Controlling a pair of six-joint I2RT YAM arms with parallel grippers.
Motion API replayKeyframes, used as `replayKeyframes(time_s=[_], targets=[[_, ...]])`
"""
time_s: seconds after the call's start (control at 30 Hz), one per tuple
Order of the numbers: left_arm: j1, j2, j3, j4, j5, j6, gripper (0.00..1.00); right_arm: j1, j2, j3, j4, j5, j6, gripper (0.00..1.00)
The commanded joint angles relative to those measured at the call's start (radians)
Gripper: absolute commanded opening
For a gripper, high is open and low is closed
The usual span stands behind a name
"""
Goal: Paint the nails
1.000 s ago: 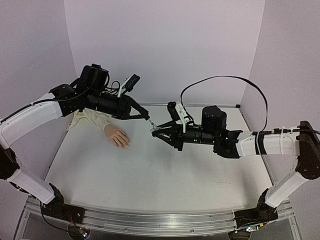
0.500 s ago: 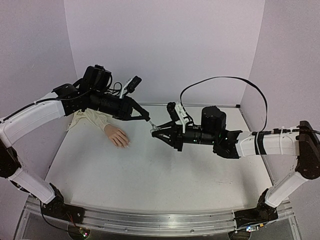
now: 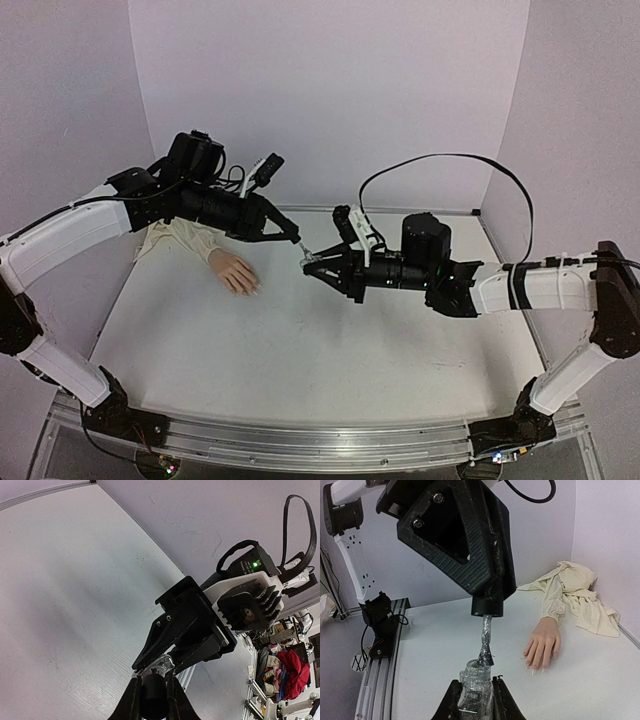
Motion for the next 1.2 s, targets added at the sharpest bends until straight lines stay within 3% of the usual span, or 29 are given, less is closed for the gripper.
replayKeyframes(time_s=[0.0,1.17], targets=[[-0.010,-0.005,0.058,0.021,0.003,0.020,0.00,0.007,-0.005,0.043,0.083,0.002,0.004,0.00],[-0.041,0.016,0.070,-0.020,-0.033,0.055,0.00,0.007,-0.010,0.049,0.083,-0.002,0.003,0.00]])
